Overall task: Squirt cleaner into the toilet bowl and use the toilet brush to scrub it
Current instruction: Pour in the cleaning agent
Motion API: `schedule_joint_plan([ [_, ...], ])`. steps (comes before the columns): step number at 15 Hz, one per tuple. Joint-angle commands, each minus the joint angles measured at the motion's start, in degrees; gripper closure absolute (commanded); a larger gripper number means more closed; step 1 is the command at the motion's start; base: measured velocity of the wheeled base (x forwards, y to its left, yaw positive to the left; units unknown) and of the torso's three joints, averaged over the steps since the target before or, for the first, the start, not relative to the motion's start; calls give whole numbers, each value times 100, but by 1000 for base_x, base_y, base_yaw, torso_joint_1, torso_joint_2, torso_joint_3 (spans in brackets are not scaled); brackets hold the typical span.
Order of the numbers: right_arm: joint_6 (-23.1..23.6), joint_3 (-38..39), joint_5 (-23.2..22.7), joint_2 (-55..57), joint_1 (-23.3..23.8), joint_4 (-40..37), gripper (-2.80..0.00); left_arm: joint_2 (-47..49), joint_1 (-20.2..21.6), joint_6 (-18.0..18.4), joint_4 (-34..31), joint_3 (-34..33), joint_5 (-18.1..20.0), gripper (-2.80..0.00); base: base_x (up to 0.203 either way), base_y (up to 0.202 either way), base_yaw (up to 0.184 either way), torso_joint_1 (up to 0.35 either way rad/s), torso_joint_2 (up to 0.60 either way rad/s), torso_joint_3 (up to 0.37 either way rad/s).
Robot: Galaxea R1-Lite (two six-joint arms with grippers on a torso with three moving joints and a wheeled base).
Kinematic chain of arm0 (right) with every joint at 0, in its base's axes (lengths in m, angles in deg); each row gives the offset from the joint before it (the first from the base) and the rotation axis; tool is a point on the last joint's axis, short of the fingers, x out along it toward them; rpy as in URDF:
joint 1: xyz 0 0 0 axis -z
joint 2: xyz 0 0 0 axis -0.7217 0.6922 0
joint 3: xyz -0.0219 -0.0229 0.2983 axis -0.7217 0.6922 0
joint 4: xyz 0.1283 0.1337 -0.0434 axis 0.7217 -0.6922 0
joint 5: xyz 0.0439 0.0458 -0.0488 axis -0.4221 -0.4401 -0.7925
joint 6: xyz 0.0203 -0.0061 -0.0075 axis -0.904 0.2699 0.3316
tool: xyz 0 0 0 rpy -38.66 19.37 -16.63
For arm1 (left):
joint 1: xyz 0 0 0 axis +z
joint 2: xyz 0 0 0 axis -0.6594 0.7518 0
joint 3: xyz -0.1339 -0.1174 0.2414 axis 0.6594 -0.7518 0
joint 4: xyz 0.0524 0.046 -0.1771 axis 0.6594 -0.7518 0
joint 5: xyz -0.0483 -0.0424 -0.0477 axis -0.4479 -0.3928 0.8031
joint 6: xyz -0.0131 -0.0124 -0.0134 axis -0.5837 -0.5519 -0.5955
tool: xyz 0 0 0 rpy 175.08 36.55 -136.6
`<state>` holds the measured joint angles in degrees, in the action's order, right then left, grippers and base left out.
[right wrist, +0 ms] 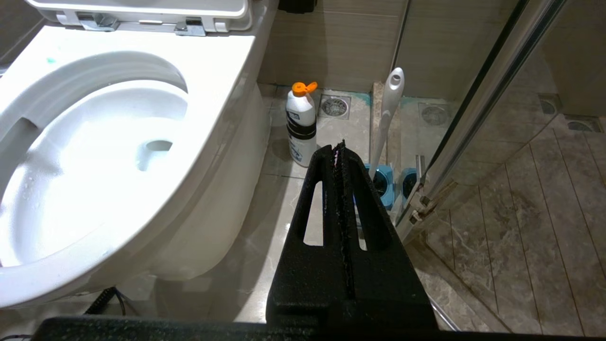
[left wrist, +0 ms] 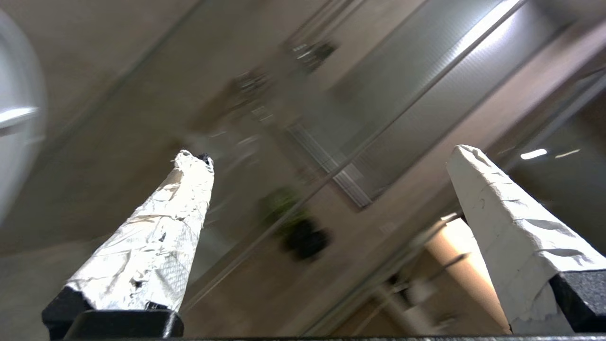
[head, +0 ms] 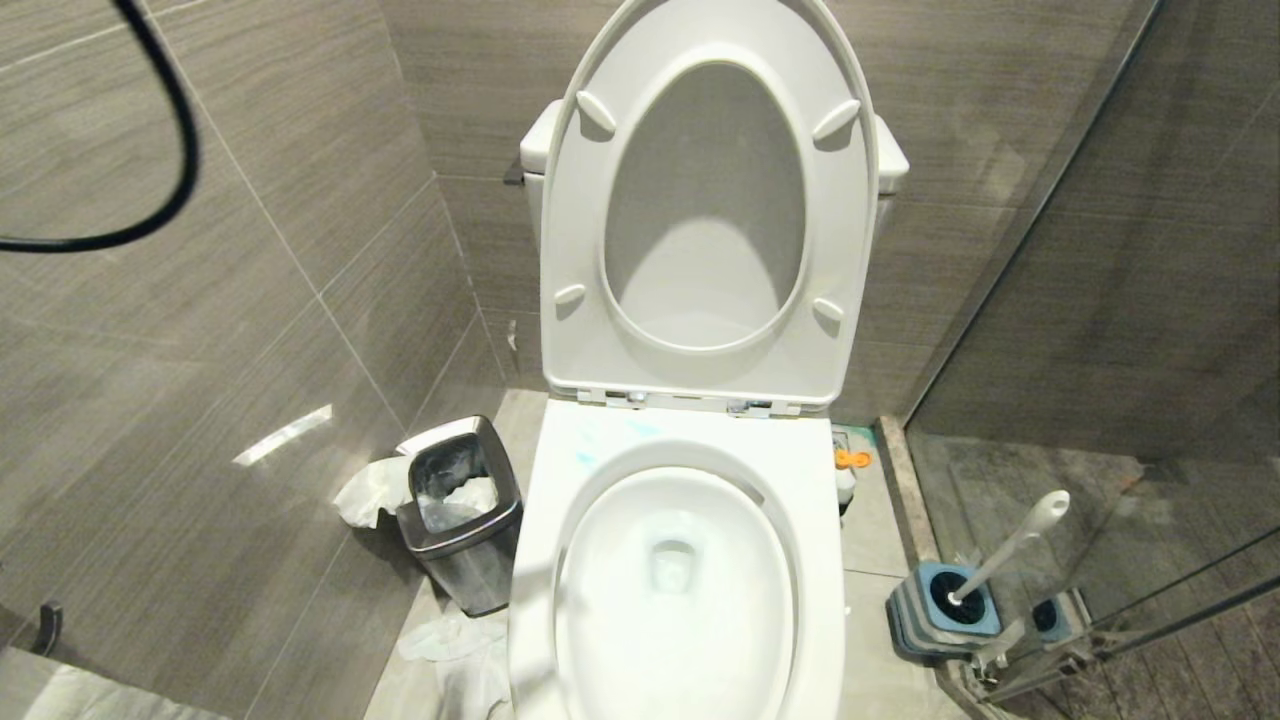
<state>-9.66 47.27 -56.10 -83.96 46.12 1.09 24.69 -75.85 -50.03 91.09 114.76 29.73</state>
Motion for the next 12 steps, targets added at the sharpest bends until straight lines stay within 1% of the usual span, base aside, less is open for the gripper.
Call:
schedule_joint_plan([
  [1, -1, -3, 0, 2, -1, 4, 0, -1367, -111, 1981, -2774, -67, -199, -280, 0, 0, 0, 0, 0, 0],
  [3, -1, 4, 0, 2, -1, 4, 0, -1678, -18, 3492, -4415, 222, -556, -280, 0, 0, 0, 0, 0, 0],
  [4, -1, 0, -5, 2, -1, 4, 0, -1772, 76, 4134, -5000, 402, -875, -280, 0, 0, 0, 0, 0, 0],
  [5, -1, -4, 0, 2, -1, 4, 0, -1879, 132, 4650, -5387, 495, -1354, -280, 0, 0, 0, 0, 0, 0],
  [6, -1, -4, 0, 2, -1, 4, 0, -1945, 175, 4866, -5548, 502, -1832, -280, 0, 0, 0, 0, 0, 0],
  [8, -1, 3, 0, 2, -1, 4, 0, -2034, 205, 4959, -5652, 431, -2622, -280, 0, 0, 0, 0, 0, 0],
  [9, -1, -4, 0, 2, -1, 4, 0, -2118, 214, 5000, -5723, 327, -2922, -280, 0, 0, 0, 0, 0, 0],
  [10, -1, 5, 0, 2, -1, 4, 0, -2204, 247, 5086, -5877, 255, -3128, -280, 0, 0, 0, 0, 0, 0],
  [12, -1, -2, 0, 2, -1, 4, 0, -2375, 400, 5724, -6404, 222, -3377, -280, 0, 0, 0, 0, 0, 0],
])
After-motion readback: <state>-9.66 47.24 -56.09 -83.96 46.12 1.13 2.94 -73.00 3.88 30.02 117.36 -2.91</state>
